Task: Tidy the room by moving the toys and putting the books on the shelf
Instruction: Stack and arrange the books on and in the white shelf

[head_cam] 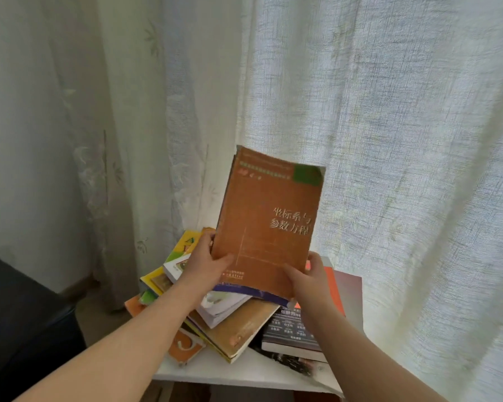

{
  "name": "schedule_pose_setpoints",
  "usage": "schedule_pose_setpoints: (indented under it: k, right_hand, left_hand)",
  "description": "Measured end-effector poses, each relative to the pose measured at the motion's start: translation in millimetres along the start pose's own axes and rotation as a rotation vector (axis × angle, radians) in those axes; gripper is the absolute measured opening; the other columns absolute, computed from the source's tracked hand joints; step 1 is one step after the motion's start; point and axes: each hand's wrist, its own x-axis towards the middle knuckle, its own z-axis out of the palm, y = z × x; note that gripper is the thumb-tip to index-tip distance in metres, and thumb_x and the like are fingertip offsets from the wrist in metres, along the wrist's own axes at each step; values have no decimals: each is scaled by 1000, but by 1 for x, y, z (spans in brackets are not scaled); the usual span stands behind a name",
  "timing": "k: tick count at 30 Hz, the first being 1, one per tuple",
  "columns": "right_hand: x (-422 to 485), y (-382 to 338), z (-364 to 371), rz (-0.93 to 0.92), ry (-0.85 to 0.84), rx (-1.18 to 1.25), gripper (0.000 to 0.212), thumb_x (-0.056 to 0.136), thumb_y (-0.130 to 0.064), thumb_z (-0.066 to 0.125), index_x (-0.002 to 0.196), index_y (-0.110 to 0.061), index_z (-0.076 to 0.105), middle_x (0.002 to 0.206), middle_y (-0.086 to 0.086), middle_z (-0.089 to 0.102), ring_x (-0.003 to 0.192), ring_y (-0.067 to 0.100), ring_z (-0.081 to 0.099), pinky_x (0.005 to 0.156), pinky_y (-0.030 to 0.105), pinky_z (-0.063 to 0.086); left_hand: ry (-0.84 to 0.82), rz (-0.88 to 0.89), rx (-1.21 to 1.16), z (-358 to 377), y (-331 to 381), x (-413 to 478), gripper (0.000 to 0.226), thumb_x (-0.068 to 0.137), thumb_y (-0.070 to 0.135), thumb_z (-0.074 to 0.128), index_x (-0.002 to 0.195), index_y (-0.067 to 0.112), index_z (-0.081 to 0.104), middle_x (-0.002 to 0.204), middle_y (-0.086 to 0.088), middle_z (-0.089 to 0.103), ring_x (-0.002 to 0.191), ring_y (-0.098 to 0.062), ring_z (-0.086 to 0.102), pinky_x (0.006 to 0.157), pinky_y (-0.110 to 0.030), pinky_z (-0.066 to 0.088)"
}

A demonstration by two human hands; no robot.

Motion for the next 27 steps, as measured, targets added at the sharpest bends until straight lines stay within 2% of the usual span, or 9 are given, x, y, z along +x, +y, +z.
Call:
schedule_pose_setpoints:
  k: [4,7,11,13,16,19,22,25,27]
  right_hand:
    - [1,-8,7,-65,-41,38,34,81,6,62,96,-23,55,88,1,68,81,23,66,73,36,55]
    - [2,-11,9,-78,-65,83,31,81,3,64,96,-23,58,94,6,70,87,27,68,81,43,56]
    - [-3,-3,5,-14,-107,27,28,80,1,65,98,-20,59,96,6,71,89,27,67,85,44,54]
    - [-7,2,3,0,-96,14,27,83,1,63,100,-18,60,101,8,70,93,28,67,89,47,52]
    - [-14,1,1,-45,-35,11,24,86,-1,61,96,-23,59,100,6,70,95,27,66,87,45,53]
    - [-30,-7,-5,-75,-33,34,26,85,2,59,94,-22,61,97,5,70,93,28,65,86,45,52]
    - [-58,-11,-17,-46,-42,56,30,83,7,53,89,-21,61,91,6,69,90,29,64,83,44,52]
    - [-84,-6,-30,-8,-51,31,32,82,10,49,94,-17,62,97,12,68,95,34,63,86,48,52]
    - [-105,1,-37,16,-42,51,32,81,12,46,93,-15,61,97,15,67,91,34,63,81,47,53]
  left_hand:
    - [-8,37,-147,-10,8,4,38,81,5,70,103,27,48,100,5,62,86,-6,61,64,-20,47]
    - [-49,51,-190,-12,10,2,30,84,11,67,101,31,52,100,9,65,90,-6,63,66,-19,50]
    - [-101,-20,-140,-12,-3,-8,16,90,21,60,101,31,55,109,1,67,103,-19,63,91,-40,51]
    - [-103,-14,-116,-9,-5,-13,19,90,23,59,107,28,55,111,0,67,102,-19,64,93,-43,51]
    - [-84,19,-120,-7,2,-21,27,91,22,58,117,22,52,108,0,67,96,-17,65,83,-36,54]
    - [-123,-5,-179,-12,11,-35,25,89,14,60,112,22,55,103,1,67,92,-14,65,75,-27,53]
    - [-257,-53,-132,-23,18,-61,23,85,7,64,102,24,61,102,1,68,93,-16,65,76,-28,53]
    - [-391,-61,-17,-27,18,-88,25,85,8,65,95,30,60,96,10,67,87,-5,63,70,-20,51]
    - [-427,-47,35,-26,16,-108,27,84,7,64,93,32,60,94,13,66,88,-4,62,72,-17,50]
